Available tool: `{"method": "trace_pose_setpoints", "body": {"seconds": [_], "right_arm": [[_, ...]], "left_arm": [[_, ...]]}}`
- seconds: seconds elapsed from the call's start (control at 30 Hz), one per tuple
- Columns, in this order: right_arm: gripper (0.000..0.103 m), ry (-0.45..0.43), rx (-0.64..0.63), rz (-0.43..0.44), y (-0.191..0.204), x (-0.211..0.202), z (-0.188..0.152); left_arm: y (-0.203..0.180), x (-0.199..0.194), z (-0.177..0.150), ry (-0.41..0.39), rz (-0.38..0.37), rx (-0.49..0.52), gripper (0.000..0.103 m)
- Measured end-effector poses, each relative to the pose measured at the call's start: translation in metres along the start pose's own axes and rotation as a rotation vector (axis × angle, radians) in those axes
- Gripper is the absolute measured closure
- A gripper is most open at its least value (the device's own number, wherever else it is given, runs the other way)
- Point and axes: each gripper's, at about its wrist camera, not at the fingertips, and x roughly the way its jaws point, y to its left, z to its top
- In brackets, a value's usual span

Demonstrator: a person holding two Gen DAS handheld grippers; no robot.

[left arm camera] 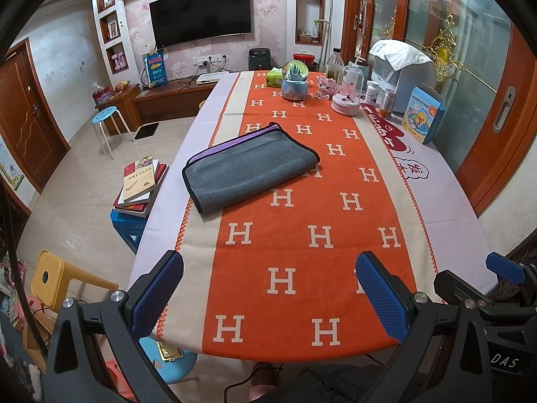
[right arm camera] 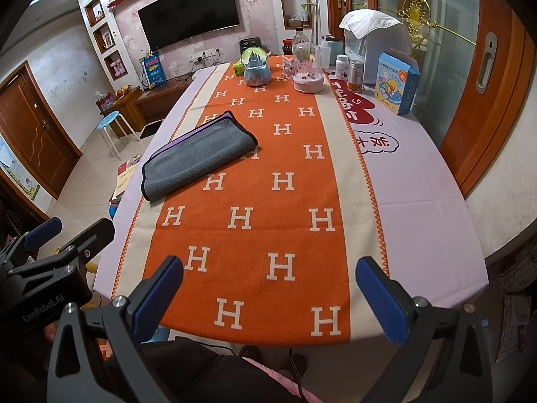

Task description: Fold towel

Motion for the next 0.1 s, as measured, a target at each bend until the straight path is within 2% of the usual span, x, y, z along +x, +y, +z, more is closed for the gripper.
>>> {"method": "trace_pose_setpoints", "body": {"seconds": [0.1], "right_arm": [[0.0, -0.001, 0.0, 0.0, 0.0004, -0.0004, 0.0015]], "left_arm": [[0.0, 0.0, 0.0002, 0.0, 0.0, -0.001, 0.001]]}}
